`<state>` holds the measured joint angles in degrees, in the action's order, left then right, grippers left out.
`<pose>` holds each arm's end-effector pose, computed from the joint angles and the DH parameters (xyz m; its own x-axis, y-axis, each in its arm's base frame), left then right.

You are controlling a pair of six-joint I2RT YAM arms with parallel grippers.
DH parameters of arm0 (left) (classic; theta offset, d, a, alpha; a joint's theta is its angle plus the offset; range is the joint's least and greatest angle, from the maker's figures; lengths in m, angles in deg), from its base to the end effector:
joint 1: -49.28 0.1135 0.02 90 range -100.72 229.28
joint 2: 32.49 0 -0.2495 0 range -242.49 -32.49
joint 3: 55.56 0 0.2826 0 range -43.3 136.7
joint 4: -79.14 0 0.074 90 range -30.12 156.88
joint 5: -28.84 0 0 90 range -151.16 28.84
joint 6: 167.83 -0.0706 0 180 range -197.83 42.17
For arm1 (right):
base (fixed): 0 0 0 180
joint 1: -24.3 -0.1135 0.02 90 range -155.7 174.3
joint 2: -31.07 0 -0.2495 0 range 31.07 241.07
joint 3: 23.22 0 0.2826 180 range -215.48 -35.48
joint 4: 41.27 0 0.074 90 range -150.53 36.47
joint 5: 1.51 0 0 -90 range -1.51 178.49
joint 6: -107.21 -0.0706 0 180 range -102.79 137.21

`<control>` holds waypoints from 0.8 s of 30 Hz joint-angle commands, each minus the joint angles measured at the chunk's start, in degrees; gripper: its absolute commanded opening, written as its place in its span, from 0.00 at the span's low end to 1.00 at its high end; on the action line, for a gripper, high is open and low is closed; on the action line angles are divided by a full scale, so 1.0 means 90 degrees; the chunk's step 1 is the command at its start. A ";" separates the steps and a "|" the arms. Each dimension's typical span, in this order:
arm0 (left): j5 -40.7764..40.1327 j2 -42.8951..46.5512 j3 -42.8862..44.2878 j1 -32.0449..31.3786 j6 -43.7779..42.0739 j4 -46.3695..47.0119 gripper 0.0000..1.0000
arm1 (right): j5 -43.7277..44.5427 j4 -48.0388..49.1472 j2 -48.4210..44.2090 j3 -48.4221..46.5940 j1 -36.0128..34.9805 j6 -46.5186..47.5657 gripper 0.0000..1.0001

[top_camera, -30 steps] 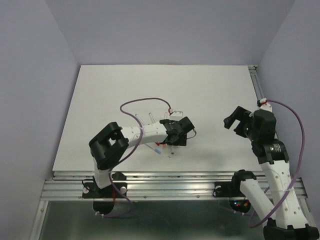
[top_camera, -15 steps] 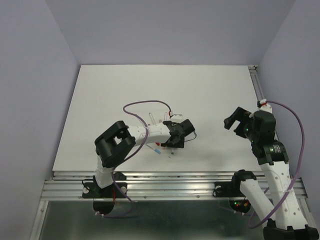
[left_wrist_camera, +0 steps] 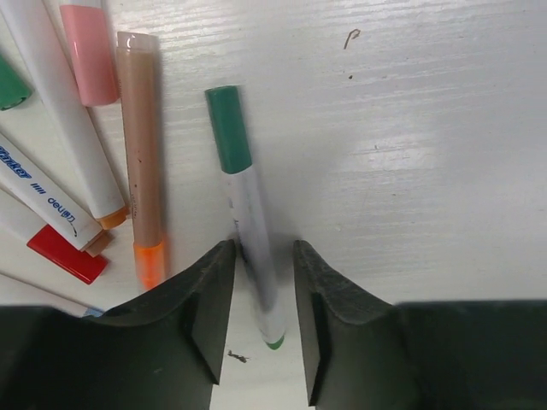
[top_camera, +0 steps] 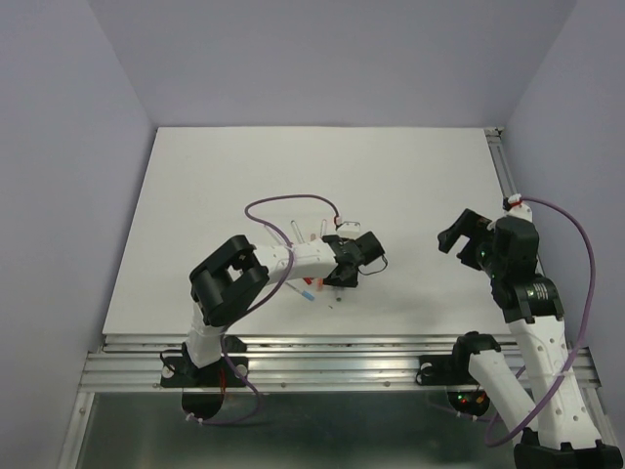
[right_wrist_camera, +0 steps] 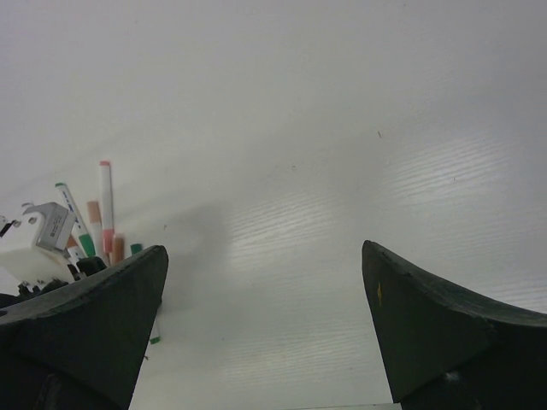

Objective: Open the pen caps

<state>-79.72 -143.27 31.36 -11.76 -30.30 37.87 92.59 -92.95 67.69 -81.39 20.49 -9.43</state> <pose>0.2260 -0.3621 0.1046 -0.8606 0.1110 -0.4970 0.1922 0.9746 -0.1152 0.2074 0.0088 0.2936 -0.4497 0.4183 -0.7892 0.2205 0.9082 0.3557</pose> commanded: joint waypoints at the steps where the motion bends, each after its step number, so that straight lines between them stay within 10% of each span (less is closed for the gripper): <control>1: 0.0041 -0.0210 -0.0218 0.0004 -0.0046 0.0196 0.41 | 0.0101 0.0278 -0.0114 0.0170 -0.0035 0.0000 1.00; 10: 0.0315 -0.0094 -0.0814 -0.0005 -0.0192 0.0919 0.01 | 0.0043 0.0298 -0.0163 0.0248 -0.0035 -0.0010 1.00; 24: 0.0656 0.2893 -0.2610 -0.0601 -0.1394 0.3535 0.00 | -0.3804 0.0933 -0.0124 0.0209 -0.0035 0.0186 1.00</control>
<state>-76.75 -126.70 11.27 -16.70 -39.77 59.02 71.91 -89.54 66.80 -79.58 20.49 -7.85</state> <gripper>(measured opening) 0.226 0.999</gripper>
